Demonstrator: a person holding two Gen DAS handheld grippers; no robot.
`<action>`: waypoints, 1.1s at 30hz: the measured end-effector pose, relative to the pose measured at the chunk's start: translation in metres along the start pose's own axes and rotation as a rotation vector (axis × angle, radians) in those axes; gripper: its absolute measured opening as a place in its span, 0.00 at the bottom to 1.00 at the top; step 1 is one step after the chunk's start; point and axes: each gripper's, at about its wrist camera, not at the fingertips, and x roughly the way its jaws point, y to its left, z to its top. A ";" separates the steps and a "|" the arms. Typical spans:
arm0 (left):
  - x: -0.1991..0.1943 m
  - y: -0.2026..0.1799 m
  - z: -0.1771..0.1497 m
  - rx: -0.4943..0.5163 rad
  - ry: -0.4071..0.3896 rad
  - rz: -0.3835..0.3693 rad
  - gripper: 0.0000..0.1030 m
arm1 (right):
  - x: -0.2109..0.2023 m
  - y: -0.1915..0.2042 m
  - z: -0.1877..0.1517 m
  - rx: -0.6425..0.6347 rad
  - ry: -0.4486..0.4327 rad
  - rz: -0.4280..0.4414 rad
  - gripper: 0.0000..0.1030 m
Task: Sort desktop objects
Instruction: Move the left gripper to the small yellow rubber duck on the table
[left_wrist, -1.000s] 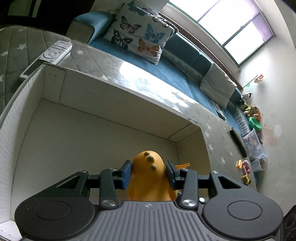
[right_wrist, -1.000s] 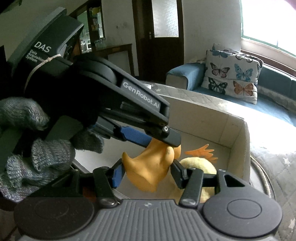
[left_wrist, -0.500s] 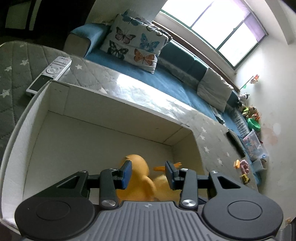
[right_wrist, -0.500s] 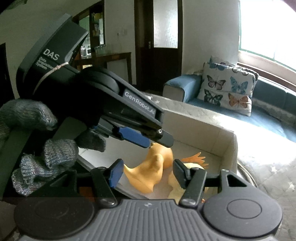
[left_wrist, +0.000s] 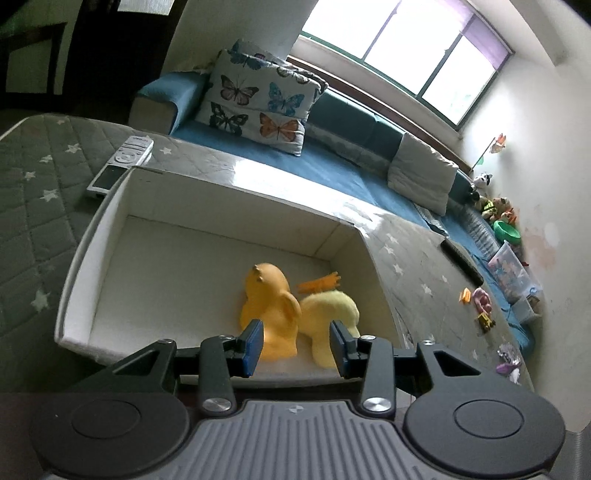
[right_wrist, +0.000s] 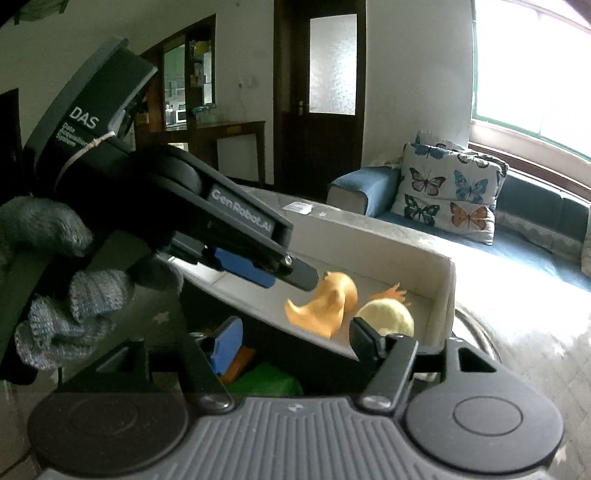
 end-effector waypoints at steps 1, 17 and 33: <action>-0.003 0.000 -0.003 0.000 -0.001 0.003 0.40 | -0.002 0.001 -0.003 0.003 0.003 -0.001 0.66; -0.037 0.016 -0.052 0.007 0.036 0.040 0.40 | -0.020 0.017 -0.053 0.028 0.085 -0.007 0.73; -0.084 0.027 -0.104 0.095 0.078 -0.002 0.40 | -0.012 0.035 -0.067 -0.061 0.135 0.079 0.76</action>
